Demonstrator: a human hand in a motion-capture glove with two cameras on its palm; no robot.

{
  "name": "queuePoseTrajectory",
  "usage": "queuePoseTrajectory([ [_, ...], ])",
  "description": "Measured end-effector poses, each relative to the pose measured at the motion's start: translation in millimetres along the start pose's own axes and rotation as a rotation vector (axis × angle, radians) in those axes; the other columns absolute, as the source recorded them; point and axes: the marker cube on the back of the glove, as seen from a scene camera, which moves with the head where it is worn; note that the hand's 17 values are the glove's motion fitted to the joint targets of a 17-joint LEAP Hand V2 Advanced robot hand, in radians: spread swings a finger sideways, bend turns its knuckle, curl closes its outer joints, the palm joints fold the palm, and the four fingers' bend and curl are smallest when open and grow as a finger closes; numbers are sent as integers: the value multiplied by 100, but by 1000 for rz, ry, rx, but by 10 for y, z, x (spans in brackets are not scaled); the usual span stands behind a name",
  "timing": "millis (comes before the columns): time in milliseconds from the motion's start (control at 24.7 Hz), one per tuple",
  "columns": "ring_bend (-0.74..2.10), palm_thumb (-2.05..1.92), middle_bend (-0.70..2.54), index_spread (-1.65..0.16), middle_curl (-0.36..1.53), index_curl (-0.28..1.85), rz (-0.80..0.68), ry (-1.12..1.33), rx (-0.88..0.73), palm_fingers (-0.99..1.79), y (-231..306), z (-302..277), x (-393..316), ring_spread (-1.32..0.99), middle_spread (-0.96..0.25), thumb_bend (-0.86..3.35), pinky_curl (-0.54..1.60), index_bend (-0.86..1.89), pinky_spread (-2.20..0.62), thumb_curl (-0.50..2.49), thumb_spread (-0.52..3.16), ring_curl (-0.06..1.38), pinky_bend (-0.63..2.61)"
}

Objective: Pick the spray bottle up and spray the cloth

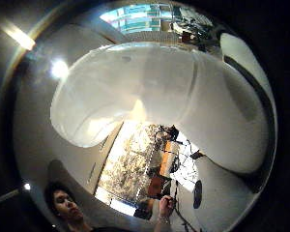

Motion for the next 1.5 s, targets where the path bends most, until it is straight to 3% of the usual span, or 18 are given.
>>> queuePoseTrajectory([
  [606,29,107,38,-21,47,54,-14,13,-35,106,-164,14,-3,-7,-12,-3,21,37,31,72,31,37,13],
  [768,29,107,37,-21,47,55,-9,45,-180,108,-183,-68,-194,-7,-12,-3,21,36,30,73,30,38,14],
  [1091,32,103,35,-20,47,56,-4,240,-629,114,-74,134,-817,-6,-11,-4,22,34,28,74,28,39,16],
  [1495,32,100,33,-20,47,57,45,459,-774,116,145,447,-880,-7,-11,-4,24,34,24,75,27,40,17],
])
